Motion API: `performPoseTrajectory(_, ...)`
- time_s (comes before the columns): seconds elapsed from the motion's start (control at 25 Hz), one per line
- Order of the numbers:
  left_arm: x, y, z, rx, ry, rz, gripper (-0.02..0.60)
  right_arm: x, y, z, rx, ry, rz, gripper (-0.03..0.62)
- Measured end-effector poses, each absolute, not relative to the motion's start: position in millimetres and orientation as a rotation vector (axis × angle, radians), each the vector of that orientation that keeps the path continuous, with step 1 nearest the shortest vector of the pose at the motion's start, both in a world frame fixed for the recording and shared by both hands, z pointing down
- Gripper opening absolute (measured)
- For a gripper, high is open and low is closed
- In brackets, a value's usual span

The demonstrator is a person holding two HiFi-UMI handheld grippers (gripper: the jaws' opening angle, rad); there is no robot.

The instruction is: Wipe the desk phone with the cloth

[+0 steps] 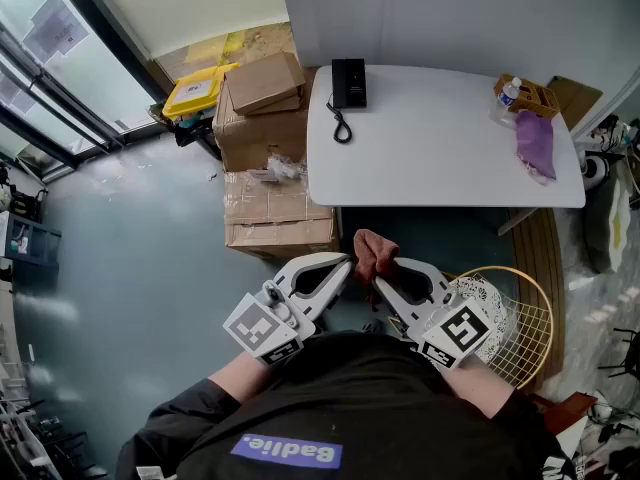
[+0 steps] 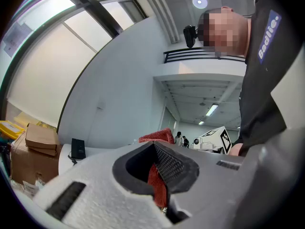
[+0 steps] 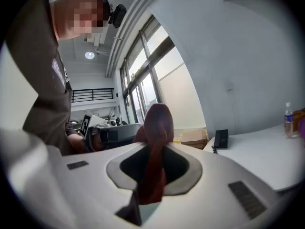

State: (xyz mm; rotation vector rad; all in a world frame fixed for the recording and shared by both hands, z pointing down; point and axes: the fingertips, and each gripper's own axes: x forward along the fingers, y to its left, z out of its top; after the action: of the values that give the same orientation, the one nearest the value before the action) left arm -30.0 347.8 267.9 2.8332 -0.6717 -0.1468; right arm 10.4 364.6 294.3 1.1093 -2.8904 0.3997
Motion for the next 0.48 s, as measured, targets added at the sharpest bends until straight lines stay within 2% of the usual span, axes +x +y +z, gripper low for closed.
performPoseTrajectory(0.48, -9, 350, 267, 2.811, -0.727, -0.143, 0.003, 31, 369, 297, 1.057, -2.917, 0.404, 0.080)
